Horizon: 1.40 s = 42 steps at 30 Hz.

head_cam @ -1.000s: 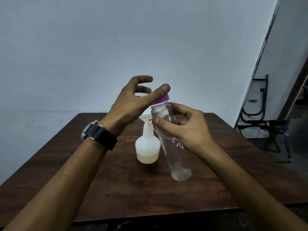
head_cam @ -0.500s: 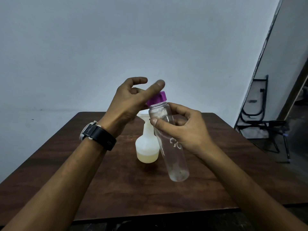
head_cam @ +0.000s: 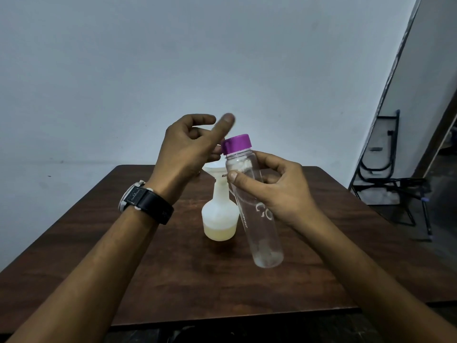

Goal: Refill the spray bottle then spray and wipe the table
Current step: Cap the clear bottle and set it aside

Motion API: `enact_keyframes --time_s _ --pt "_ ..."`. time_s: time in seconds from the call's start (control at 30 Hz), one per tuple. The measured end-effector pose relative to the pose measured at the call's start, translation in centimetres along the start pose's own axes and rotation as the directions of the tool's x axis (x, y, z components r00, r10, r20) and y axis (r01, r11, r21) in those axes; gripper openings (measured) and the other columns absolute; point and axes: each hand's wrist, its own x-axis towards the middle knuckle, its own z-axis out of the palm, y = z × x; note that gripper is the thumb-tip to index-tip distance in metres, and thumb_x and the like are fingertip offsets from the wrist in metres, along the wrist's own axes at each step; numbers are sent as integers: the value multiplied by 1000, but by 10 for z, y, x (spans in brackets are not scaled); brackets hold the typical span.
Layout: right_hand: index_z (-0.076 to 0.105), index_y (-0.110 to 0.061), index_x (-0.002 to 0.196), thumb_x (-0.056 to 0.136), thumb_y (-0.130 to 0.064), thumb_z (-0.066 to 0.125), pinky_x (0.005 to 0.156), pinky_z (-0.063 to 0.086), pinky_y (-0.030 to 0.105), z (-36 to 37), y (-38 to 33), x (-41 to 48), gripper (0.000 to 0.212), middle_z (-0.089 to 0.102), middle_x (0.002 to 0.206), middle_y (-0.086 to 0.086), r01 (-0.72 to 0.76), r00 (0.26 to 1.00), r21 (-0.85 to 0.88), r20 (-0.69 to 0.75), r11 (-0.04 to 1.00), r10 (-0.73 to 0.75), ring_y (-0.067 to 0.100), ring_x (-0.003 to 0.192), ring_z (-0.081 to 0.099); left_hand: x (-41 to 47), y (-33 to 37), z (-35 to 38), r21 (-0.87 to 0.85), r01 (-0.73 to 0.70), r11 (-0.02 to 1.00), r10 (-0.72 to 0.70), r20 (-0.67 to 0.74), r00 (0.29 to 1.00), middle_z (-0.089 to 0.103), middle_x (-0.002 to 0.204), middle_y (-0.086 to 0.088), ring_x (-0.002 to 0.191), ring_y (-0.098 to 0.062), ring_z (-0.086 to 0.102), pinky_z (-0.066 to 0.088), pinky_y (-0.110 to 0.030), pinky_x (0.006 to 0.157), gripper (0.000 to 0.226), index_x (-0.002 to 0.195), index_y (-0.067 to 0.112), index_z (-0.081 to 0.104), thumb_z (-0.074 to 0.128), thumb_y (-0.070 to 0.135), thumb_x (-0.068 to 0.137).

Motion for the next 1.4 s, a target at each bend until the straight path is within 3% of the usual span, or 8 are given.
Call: enact_keyframes --time_s 0.23,0.37,0.53,0.73,0.9,1.03,1.3,1.4 --pt "79 -33 109 69 -42 93 84 64 55 0 3 2 43 82 98 1 -13 1000 14 -27 1000 14 29 88 80 0 0 -2 -107 64 992 -46 155 987 81 99 -6 83 -14 77 62 -32 80 58 128 14 59 85 19 76" --pt "79 -32 111 71 -40 93 81 65 55 0 2 -1 44 82 98 2 -11 1000 19 -13 1000 11 29 86 80 4 -1 -1 -26 21 999 -19 61 998 80 105 1 92 -13 77 62 -36 86 43 121 19 65 68 11 78" --pt "80 -38 102 75 -35 92 68 65 32 -2 -4 -4 31 82 94 -3 16 1000 14 -18 1000 -16 19 83 80 1 -2 0 31 -49 998 51 -94 994 78 84 2 75 -14 73 62 -48 87 27 111 21 69 70 30 85" --pt "78 -36 109 74 -41 90 64 58 30 2 -6 -5 37 82 95 -1 34 999 -17 18 999 -34 22 84 80 -9 6 8 177 -34 984 39 -28 999 80 82 7 84 -10 78 61 -43 87 74 119 28 61 83 71 63" --pt "78 -39 109 71 -46 89 64 58 29 7 -7 -7 41 78 104 -2 78 997 -63 29 995 -76 11 79 77 -11 8 8 48 -10 999 3 140 990 81 98 7 97 -11 77 55 -47 100 77 133 24 52 91 46 70" --pt "79 -40 105 75 -39 90 62 59 29 4 -10 -9 33 80 100 2 94 996 -18 0 995 -94 18 83 79 -7 6 2 34 -7 999 4 86 996 79 108 3 102 -14 76 55 -47 101 84 132 27 55 94 53 61" --pt "81 -29 104 79 -28 90 77 66 46 -3 -7 -6 27 82 94 0 33 997 21 -72 999 -31 24 83 80 -6 3 -3 -101 10 995 -2 76 997 81 93 -11 89 -24 79 64 -42 84 53 132 10 55 82 21 87" --pt "80 -33 105 78 -32 90 75 67 42 -3 -6 -5 28 82 94 -2 34 996 -20 -76 999 -35 20 83 80 -6 8 1 -96 20 995 -15 53 998 81 91 -8 85 -22 80 65 -40 81 52 129 12 58 79 36 89"
